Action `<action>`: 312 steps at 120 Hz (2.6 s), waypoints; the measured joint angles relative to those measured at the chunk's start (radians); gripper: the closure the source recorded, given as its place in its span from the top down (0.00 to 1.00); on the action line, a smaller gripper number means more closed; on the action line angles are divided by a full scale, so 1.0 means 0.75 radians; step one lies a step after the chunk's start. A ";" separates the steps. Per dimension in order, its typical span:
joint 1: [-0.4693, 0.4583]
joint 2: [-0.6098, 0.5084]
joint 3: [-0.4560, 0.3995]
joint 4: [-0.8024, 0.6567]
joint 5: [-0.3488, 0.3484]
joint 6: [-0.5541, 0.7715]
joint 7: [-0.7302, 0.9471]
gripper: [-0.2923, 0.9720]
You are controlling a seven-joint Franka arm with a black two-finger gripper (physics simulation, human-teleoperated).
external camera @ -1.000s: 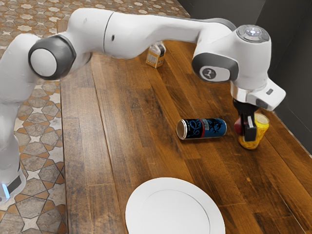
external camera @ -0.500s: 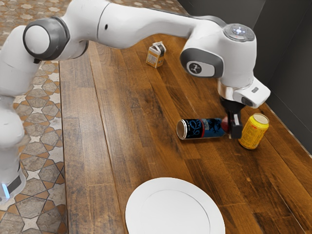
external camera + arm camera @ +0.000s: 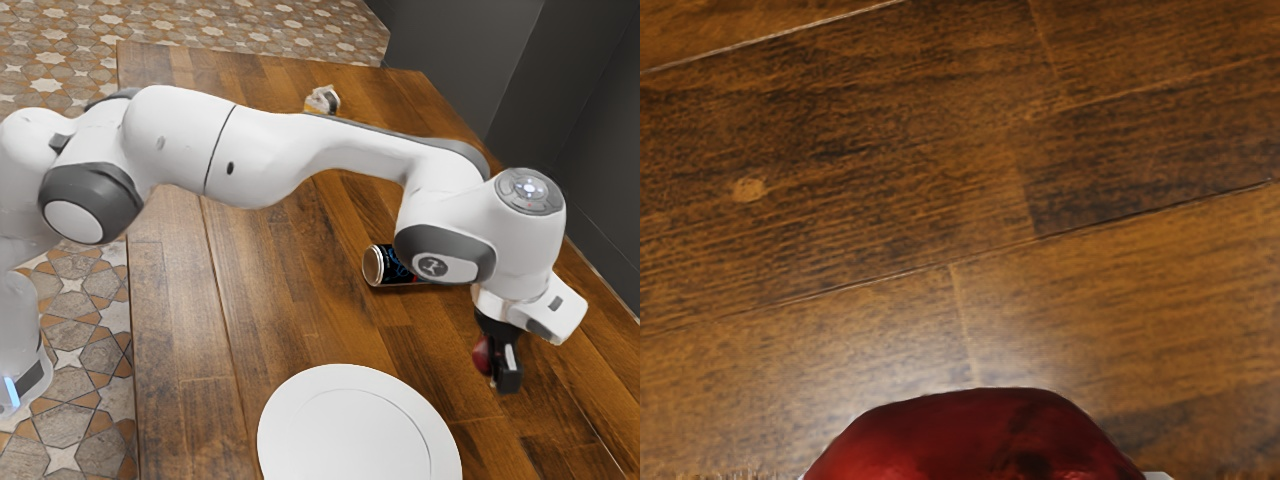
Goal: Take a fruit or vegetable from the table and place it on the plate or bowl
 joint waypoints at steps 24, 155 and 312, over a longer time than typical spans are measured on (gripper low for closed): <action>0.005 -0.001 -0.052 -0.042 -0.033 -0.049 0.029 0.40; -0.028 -0.106 -0.158 -0.080 -0.050 -0.514 -0.071 0.40; -1.144 -0.821 1.313 -0.196 0.303 -0.605 0.198 0.74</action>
